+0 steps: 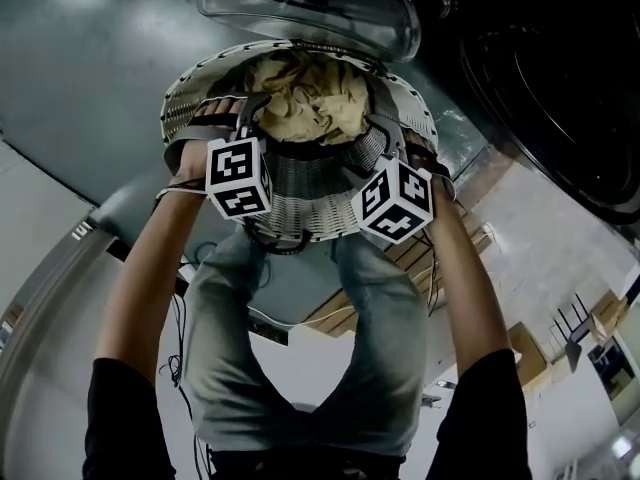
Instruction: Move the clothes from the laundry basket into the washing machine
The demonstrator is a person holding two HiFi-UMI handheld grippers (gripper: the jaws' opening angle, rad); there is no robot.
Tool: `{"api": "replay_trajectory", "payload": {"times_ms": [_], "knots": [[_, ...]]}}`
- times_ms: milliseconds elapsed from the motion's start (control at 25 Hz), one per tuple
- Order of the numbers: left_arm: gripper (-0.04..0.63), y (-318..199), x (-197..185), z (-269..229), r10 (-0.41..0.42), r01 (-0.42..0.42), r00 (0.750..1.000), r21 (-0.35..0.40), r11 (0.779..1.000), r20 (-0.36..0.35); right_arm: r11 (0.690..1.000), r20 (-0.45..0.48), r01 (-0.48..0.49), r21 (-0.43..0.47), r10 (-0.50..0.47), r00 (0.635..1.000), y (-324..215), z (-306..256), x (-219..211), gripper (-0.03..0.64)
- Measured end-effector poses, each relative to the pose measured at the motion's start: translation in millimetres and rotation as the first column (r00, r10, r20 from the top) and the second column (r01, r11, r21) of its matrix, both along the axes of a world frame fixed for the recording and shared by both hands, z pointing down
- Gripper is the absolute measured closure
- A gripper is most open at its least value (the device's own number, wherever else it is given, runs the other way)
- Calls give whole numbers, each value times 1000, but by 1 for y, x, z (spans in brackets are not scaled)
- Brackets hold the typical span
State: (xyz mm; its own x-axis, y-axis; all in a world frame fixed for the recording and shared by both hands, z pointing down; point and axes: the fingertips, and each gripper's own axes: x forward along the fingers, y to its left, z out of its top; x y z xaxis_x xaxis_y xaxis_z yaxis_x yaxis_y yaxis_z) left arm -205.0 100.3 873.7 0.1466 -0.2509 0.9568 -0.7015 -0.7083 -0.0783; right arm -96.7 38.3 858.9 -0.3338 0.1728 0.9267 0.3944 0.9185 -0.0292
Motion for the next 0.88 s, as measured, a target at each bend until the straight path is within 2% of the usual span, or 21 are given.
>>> {"api": "replay_trajectory", "payload": {"times_ms": [120,240,320,520,720,880], "knots": [[192,-1,-1,34,25,-25,1000,-26,999,10,1000,-27,-12,2,12,1000,-4,32,-2,225],[184,0,-2,67,33,-31,999,-56,998,24,999,-32,39,27,-38,999,-6,61,-6,212],[177,-1,-2,86,36,-34,999,-58,998,35,998,-40,60,34,-58,997,-5,81,-9,206],[124,-6,-8,124,35,-33,998,-55,998,43,998,-83,38,43,-34,996,-5,125,-15,165],[95,-16,-13,162,66,-61,996,-74,995,65,994,-159,78,83,-64,985,-3,168,-18,104],[64,-19,-15,196,65,-57,994,-88,995,89,985,-221,110,132,-79,972,-5,204,-15,86]]}}
